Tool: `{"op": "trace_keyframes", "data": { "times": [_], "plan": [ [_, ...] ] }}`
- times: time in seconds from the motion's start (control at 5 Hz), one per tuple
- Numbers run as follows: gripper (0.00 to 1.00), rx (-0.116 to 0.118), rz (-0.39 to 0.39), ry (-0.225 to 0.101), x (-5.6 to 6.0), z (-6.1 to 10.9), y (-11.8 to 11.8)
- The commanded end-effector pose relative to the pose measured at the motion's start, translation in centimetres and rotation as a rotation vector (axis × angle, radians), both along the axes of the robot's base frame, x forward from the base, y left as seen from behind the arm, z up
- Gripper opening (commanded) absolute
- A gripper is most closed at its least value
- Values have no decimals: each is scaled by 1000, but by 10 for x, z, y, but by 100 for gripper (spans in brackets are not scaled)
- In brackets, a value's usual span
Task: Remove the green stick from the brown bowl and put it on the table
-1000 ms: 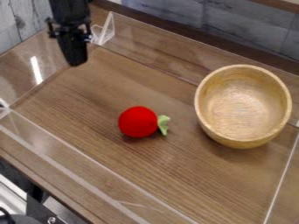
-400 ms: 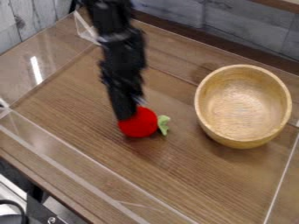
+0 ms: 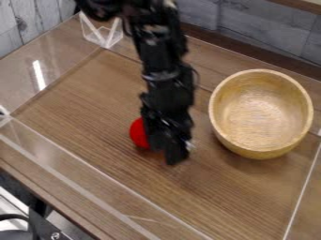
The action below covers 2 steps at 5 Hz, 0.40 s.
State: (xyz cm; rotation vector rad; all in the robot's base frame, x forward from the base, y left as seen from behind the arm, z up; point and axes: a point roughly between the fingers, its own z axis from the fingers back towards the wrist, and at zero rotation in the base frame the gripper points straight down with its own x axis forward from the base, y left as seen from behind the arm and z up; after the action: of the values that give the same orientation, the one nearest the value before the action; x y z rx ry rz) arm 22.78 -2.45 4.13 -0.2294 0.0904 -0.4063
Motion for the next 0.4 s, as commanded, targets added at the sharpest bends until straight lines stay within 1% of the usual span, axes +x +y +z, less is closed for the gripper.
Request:
{"op": "trace_keyframes", "data": {
  "times": [0.0,0.2],
  "plan": [
    [100,6,-118,-50,2,-1,-5],
    [0,11,-153,-54,4,-8,-1]
  ]
}}
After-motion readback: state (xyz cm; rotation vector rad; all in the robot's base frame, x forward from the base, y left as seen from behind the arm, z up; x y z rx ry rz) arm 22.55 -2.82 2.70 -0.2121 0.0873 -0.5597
